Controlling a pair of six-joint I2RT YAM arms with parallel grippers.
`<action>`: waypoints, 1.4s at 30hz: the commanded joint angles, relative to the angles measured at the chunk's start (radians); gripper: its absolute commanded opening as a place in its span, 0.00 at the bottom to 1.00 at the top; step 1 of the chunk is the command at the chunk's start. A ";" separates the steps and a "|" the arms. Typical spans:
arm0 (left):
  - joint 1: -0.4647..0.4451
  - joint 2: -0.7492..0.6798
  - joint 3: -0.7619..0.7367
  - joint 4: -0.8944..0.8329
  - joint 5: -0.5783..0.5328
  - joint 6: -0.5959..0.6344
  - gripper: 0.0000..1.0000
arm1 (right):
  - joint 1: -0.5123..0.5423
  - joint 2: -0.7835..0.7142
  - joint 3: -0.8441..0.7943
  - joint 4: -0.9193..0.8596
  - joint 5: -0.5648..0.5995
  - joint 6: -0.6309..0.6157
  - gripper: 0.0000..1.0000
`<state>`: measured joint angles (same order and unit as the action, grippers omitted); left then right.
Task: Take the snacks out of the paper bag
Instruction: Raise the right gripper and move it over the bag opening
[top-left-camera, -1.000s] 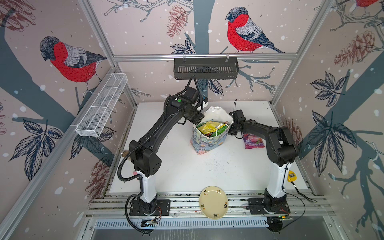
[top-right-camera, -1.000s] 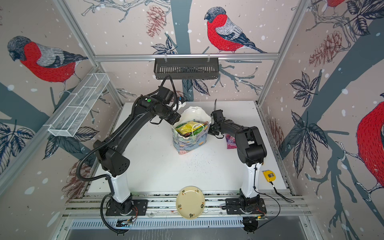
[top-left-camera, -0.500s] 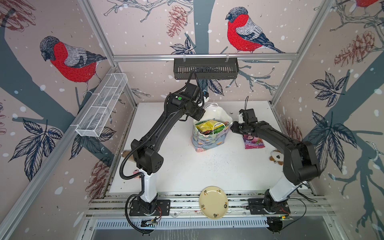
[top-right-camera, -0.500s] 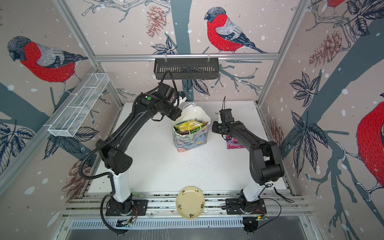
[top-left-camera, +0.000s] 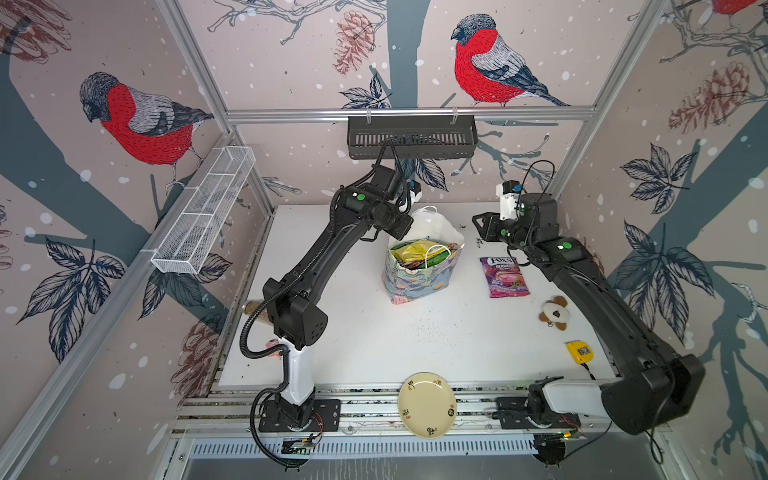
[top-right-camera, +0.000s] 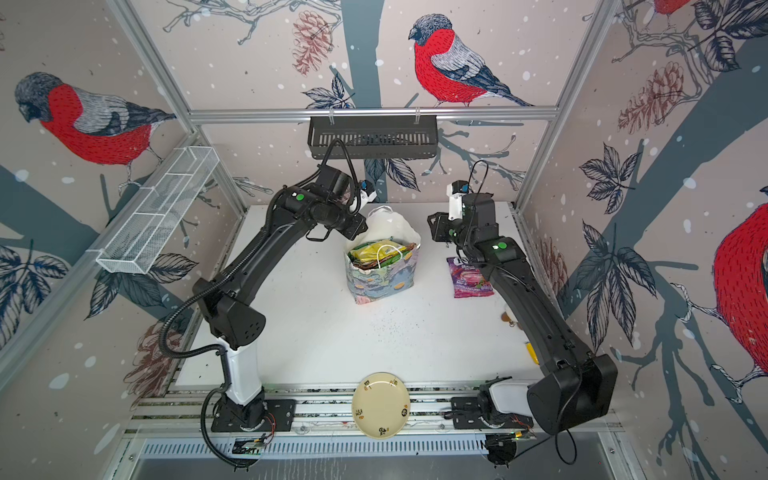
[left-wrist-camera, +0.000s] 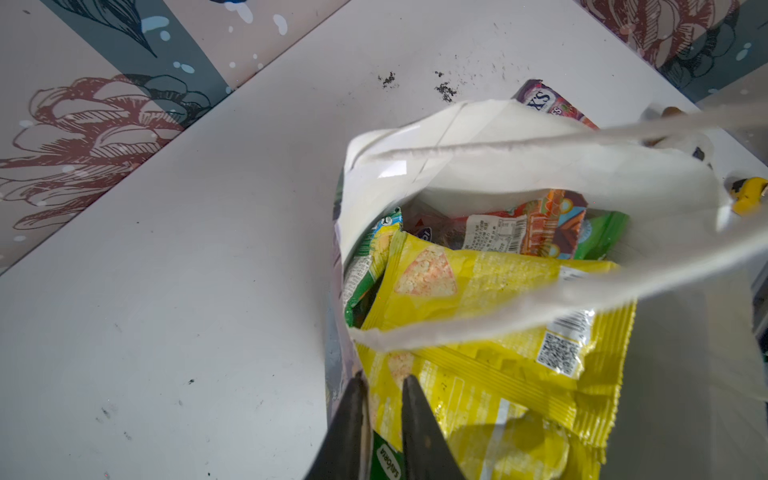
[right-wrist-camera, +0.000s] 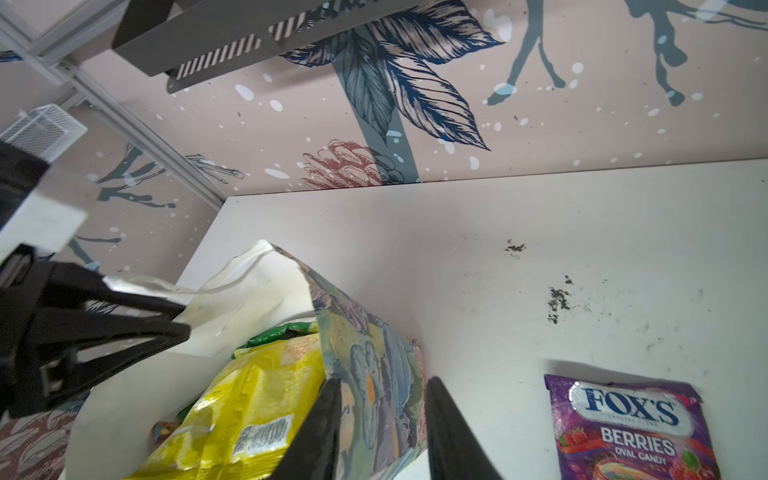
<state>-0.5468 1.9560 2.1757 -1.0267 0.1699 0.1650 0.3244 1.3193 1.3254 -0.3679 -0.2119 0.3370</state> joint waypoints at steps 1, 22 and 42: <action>-0.002 -0.017 0.009 0.047 -0.070 0.013 0.21 | 0.068 -0.012 0.026 -0.029 -0.067 -0.093 0.37; -0.001 0.012 -0.008 0.101 -0.140 -0.002 0.20 | 0.266 0.150 0.187 -0.294 0.021 -0.411 0.39; 0.002 0.008 -0.011 0.092 -0.135 -0.022 0.21 | 0.440 0.208 0.261 -0.389 0.119 -0.592 0.44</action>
<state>-0.5480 1.9694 2.1658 -0.9466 0.0158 0.1539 0.7563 1.5158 1.5688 -0.7593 -0.1322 -0.2169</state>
